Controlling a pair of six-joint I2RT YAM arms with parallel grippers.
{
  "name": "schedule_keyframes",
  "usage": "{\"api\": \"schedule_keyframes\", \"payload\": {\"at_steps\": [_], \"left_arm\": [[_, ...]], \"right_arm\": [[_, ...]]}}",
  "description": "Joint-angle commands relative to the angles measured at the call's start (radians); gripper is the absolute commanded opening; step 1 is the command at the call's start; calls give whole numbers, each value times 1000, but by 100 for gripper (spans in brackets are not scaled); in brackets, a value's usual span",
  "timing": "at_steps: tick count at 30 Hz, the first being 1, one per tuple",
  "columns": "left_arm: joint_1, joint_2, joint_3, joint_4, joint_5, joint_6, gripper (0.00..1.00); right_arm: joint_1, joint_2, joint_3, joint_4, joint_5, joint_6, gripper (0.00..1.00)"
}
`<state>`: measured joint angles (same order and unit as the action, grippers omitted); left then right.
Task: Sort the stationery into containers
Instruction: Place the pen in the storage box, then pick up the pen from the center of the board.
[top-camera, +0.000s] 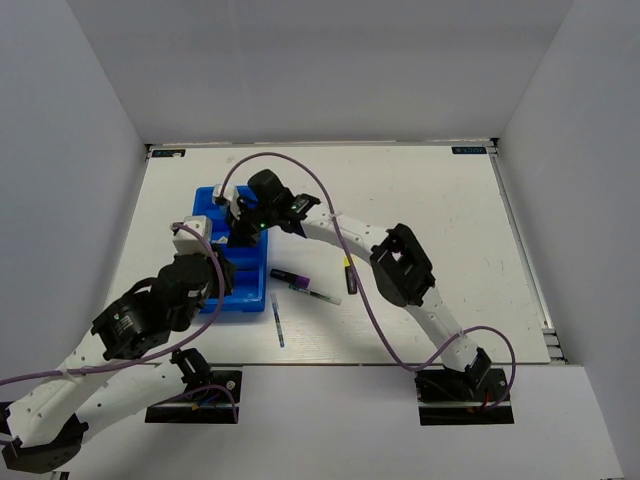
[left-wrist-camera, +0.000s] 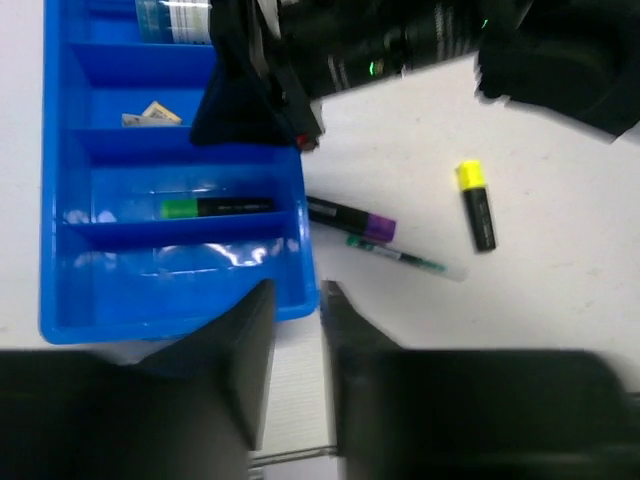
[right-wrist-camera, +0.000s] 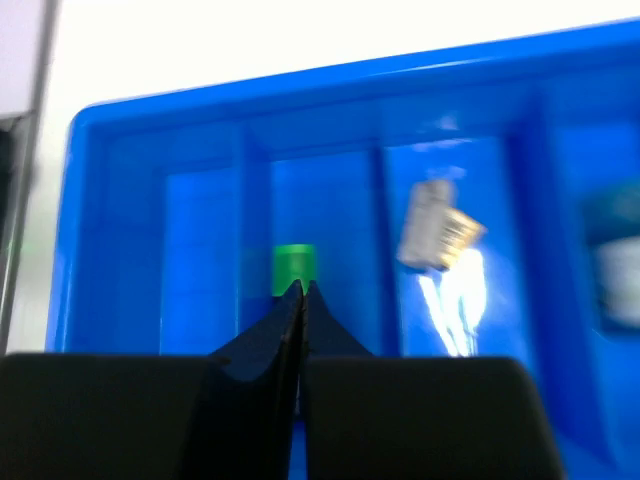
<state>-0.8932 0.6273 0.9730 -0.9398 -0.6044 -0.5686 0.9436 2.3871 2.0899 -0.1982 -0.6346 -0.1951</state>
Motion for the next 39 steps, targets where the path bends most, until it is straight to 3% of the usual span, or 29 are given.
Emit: {"api": "schedule_keyframes", "payload": {"at_steps": [1, 2, 3, 5, 8, 11, 15, 16, 19, 23, 28, 32, 39], "left_arm": [[-1, 28, 15, -25, 20, -39, 31], [-1, 47, 23, -31, 23, -49, 15], [0, 63, 30, -33, 22, -74, 8], [-1, 132, 49, -65, 20, -126, 4], [-1, 265, 88, -120, 29, -237, 4], [7, 380, 112, -108, 73, -348, 15], [82, 520, 151, -137, 144, -648, 43], [89, 537, 158, -139, 143, -680, 46], [89, 623, 168, -84, 135, -807, 56], [82, 754, 214, -42, 104, -930, 59], [80, 938, 309, -40, 68, -1050, 57], [69, 1015, 343, -94, -4, -1140, 56], [57, 1111, 357, -137, -54, -1157, 56]], "right_arm": [[-3, -152, 94, -81, 209, -1, 0], [-6, -179, 94, -93, 427, -4, 0], [-8, -193, 90, -142, 499, -6, 0], [-15, -256, 33, -167, 765, -4, 0], [-54, -343, -69, -312, 914, 52, 0], [-124, -457, -246, -436, 876, 106, 20], [-247, -551, -361, -608, 822, 236, 28], [-282, -557, -366, -713, 797, 256, 28], [-356, -630, -462, -742, 670, 306, 32], [-388, -826, -753, -601, 590, 284, 38], [-436, -986, -950, -560, 527, 276, 39], [-492, -1059, -1037, -494, 486, 289, 39], [-572, -1112, -1133, -445, 418, 302, 39]]}}
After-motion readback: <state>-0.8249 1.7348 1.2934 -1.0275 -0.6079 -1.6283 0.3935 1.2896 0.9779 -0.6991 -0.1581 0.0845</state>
